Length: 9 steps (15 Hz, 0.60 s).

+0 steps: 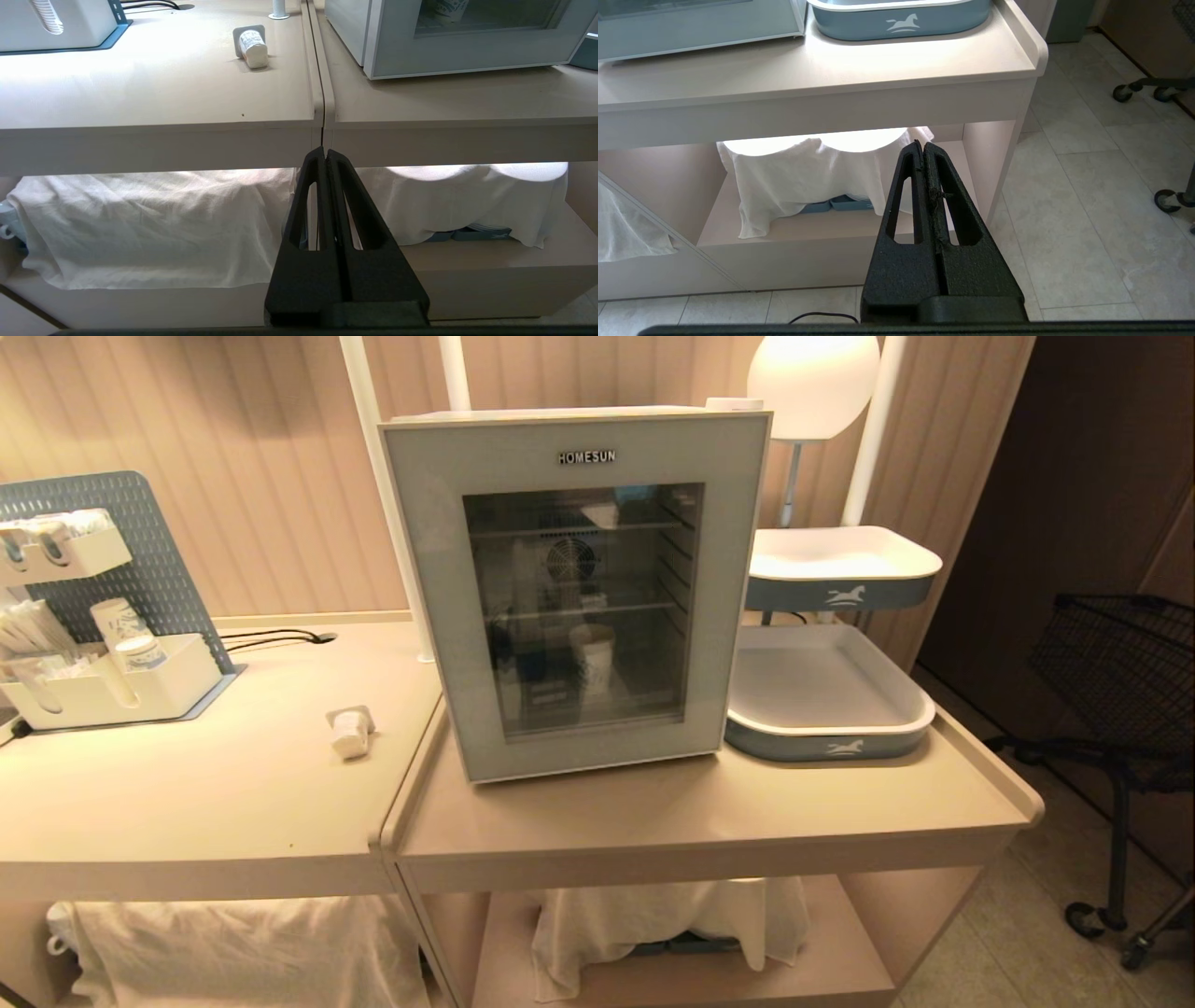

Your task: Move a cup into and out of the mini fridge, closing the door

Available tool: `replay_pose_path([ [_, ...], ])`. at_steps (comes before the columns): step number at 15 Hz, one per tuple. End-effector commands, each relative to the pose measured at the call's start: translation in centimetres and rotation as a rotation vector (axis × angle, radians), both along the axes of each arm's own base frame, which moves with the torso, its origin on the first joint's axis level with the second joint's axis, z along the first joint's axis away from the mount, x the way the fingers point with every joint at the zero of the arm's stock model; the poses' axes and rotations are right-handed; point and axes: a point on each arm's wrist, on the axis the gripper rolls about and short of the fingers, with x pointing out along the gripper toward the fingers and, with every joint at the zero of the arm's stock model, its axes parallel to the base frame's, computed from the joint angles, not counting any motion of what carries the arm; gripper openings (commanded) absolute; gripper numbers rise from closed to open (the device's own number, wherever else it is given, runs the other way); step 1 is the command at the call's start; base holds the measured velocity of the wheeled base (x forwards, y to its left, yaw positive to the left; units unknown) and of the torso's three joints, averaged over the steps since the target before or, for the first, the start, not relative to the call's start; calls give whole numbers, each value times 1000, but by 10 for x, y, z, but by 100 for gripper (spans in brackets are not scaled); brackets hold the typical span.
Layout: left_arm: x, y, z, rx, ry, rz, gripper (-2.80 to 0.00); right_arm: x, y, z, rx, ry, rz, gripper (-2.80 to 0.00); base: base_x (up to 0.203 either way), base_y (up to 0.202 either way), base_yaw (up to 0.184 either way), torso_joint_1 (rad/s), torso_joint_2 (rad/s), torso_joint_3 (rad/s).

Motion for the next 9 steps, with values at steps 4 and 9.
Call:
replay_pose_path([
  [4, 0, 0, 0, -1, 1, 0, -280, 0, 0, 0, 2, -2, -1, -280, 0, 0, 0, 0, 0, 0],
  [9, 0, 0, 0, 19, 5, -1, -280, 1, 0, 0, 0, 0, 1, -280, 0, 0, 0, 0, 0, 0],
])
